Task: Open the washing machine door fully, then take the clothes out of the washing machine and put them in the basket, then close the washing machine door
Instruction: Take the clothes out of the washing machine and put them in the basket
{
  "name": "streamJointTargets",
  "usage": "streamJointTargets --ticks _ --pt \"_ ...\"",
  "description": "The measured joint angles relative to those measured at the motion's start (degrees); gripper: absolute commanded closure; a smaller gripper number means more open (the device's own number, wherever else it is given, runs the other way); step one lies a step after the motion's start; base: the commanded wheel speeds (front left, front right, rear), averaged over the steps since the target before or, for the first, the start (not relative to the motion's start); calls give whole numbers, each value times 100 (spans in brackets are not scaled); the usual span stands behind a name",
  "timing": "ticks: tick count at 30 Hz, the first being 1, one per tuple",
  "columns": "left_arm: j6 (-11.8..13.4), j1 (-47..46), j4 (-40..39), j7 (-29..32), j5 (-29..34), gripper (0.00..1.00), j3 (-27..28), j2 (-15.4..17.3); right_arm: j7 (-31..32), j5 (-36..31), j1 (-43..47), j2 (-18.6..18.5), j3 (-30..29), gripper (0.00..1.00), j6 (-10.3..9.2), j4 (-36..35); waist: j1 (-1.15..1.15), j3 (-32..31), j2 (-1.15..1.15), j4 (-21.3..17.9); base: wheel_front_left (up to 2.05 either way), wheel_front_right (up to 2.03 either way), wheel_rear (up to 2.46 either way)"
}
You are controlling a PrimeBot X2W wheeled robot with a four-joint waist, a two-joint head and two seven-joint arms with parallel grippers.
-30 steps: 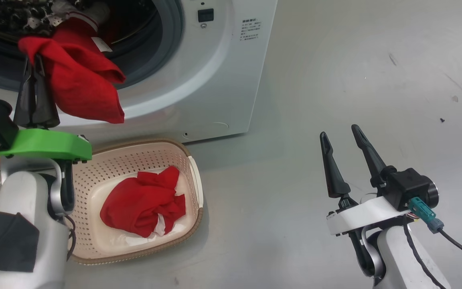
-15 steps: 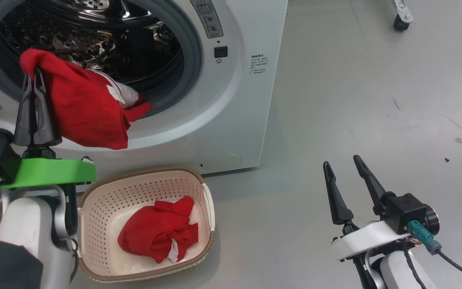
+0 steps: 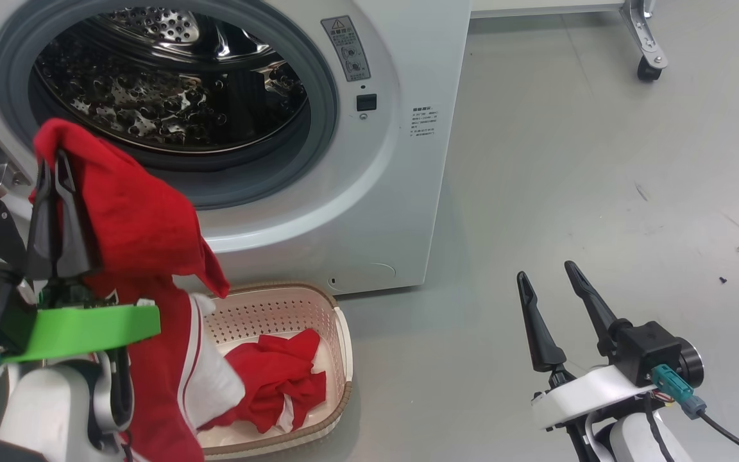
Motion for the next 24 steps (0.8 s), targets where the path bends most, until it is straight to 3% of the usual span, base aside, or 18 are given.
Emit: streamJointTargets --ticks 11,24 --pt "69 664 -174 234 -64 100 -75 -110 0 -44 31 3 -37 0 33 -159 0 175 0 15 0 0 0" --pt "92 992 523 695 -320 100 -402 -212 0 -113 -96 7 -25 0 83 -425 0 832 0 -9 0 0 0"
